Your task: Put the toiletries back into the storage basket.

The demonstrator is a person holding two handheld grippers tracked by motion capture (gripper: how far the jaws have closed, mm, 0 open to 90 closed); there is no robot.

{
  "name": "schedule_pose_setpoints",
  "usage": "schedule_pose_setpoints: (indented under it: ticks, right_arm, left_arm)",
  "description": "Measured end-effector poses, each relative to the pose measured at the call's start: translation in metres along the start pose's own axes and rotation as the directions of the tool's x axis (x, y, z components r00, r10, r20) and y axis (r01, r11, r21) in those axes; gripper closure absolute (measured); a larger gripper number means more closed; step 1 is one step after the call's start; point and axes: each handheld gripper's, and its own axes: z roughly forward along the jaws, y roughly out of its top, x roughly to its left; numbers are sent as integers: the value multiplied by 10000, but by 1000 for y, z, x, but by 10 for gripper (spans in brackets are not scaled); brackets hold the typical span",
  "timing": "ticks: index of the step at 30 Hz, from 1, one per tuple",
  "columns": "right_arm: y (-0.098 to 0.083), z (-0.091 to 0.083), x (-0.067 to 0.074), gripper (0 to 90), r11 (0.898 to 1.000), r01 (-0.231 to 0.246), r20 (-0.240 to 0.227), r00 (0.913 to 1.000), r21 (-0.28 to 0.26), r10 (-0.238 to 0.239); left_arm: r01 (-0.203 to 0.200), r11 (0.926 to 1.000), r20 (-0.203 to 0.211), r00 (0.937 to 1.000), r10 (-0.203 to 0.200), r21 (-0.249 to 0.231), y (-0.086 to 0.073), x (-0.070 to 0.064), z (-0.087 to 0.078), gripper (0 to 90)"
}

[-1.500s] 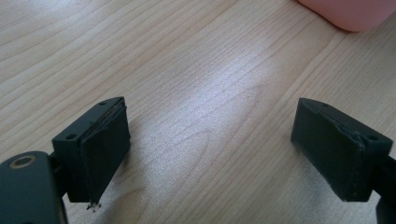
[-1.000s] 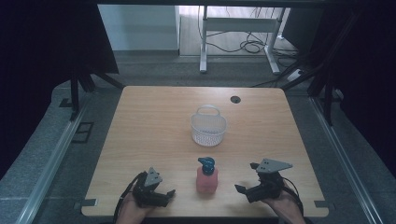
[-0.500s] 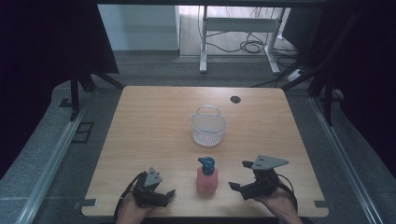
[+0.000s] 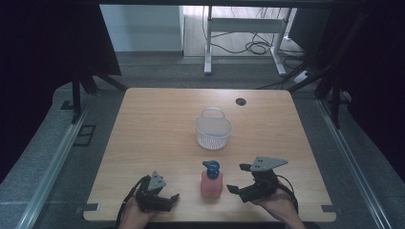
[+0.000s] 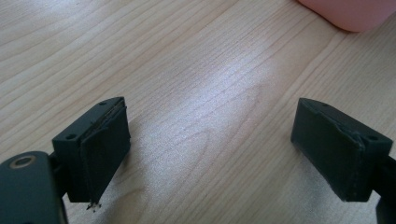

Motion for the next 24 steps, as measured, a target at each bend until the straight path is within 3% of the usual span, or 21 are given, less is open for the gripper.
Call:
schedule_pose_setpoints:
  ticks: [12,24]
  right_arm:
    - [15,6,6,192,9996,231,-480,9986,-141,-238]
    - [30,17,13,348,9982,555,-773,9954,-245,-572]
  left_arm:
    - [2,10000,8,10000,-2,-4,0,0,0,114]
    - [-26,10000,-1,10000,26,23,0,0,0,114]
